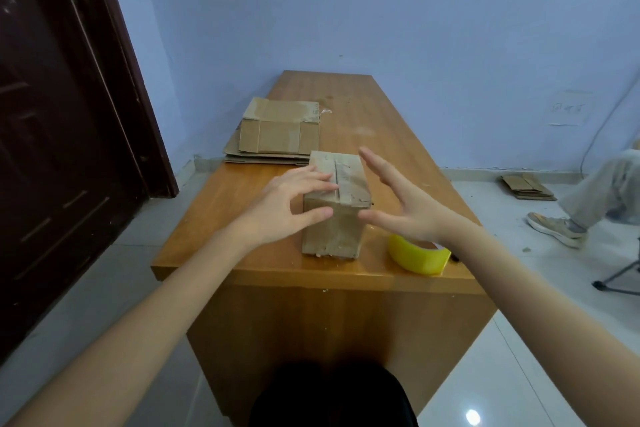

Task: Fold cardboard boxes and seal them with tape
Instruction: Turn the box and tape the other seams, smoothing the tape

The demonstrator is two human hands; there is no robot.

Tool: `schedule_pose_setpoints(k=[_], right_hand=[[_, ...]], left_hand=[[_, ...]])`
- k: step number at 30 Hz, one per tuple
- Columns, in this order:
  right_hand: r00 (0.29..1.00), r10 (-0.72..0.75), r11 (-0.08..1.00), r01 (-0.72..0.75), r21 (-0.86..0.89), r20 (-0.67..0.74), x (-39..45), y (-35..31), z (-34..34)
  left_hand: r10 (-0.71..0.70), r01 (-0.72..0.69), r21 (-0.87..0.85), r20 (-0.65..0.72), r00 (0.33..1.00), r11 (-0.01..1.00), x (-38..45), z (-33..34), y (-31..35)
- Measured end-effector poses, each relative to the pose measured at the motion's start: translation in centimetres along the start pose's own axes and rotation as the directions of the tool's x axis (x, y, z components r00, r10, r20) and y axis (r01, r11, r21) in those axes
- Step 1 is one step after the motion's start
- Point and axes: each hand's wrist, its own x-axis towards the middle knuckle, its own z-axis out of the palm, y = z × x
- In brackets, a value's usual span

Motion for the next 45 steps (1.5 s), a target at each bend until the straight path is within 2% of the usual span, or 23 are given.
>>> schedule_pose_setpoints(k=[1,3,6,9,12,16,19,20,22,24,26,28,30,32,35,40,43,45], right_hand=[[0.998,0.023,0.999,-0.021,0.028,-0.06,-0.3,-0.1,-0.5],[0.992,0.073,0.994,-0.081,-0.07,-0.107,-1.2,0.4,-1.6],[0.976,0.202,0.932,-0.216,-0.29,-0.078,-3.3,1.8,-2.6],[0.942,0.331,0.873,-0.33,-0.359,-0.06,-5.1,3.3,-2.4],[0.917,0.397,0.81,-0.363,-0.46,-0.026,-5.7,4.6,-1.8],[0.932,0.347,0.815,-0.355,-0.458,-0.104,-5.7,5.4,-0.6],[0.933,0.315,0.862,-0.357,-0.359,-0.174,-5.8,5.6,-0.7],[0.938,0.293,0.881,-0.34,-0.33,-0.185,-6.0,5.6,-0.9],[0.952,0.232,0.916,-0.282,-0.285,-0.199,-6.4,5.0,-1.8],[0.969,0.176,0.946,-0.215,-0.241,-0.173,-6.7,3.8,-3.2],[0.986,0.11,0.966,-0.136,-0.221,-0.126,-7.2,2.1,-4.7],[0.994,0.03,0.969,-0.054,-0.242,-0.1,-7.7,0.4,-6.1],[0.996,-0.041,0.966,0.018,-0.256,-0.084,-8.0,-1.2,-7.3],[0.992,-0.096,0.965,0.073,-0.253,-0.081,-8.2,-2.2,-8.3],[0.99,-0.077,0.978,0.051,-0.201,-0.121,-8.6,-2.9,-9.2],[0.97,0.069,0.994,-0.046,0.103,-0.233,-8.2,-2.6,-8.9],[0.912,0.162,0.965,-0.067,0.254,-0.376,-7.0,-2.8,-7.5],[0.853,0.229,0.939,-0.066,0.338,-0.47,-6.0,-3.2,-6.5]], left_hand=[[0.034,-0.033,0.056,-0.019,0.999,0.998,0.1,0.0,0.1],[0.096,-0.09,0.144,-0.035,0.995,0.986,0.4,0.1,0.5],[0.148,-0.136,0.203,-0.048,0.988,0.97,0.9,0.3,0.9],[0.171,-0.151,0.217,-0.079,0.982,0.965,1.3,0.4,1.2],[0.194,-0.17,0.265,-0.07,0.978,0.949,1.6,0.4,1.5],[0.243,-0.206,0.306,-0.085,0.966,0.929,1.5,0.2,2.2],[0.25,-0.212,0.287,-0.104,0.963,0.934,1.7,-0.6,3.7],[0.221,-0.193,0.28,-0.072,0.973,0.941,1.9,-1.0,4.3],[0.154,-0.169,0.295,0.074,0.985,0.94,2.5,-1.5,5.8],[0.149,-0.215,0.293,0.232,0.961,0.932,3.5,-1.4,7.4],[0.14,-0.231,0.228,0.354,0.925,0.946,4.6,-0.9,9.0],[0.076,-0.167,0.167,0.45,0.89,0.972,5.8,-0.2,10.1],[0.039,-0.102,0.1,0.495,0.868,0.99,6.6,0.4,11.1],[0.076,-0.079,-0.016,0.496,0.865,0.997,7.1,0.5,11.7],[0.102,-0.031,-0.177,0.412,0.905,0.984,6.9,-0.1,11.8],[0.037,0.081,-0.397,0.281,0.959,0.914,5.3,-1.6,11.0],[-0.08,0.155,-0.534,0.161,0.984,0.831,4.5,-1.7,10.8],[-0.137,0.158,-0.537,0.078,0.987,0.829,4.0,-1.9,10.7]])
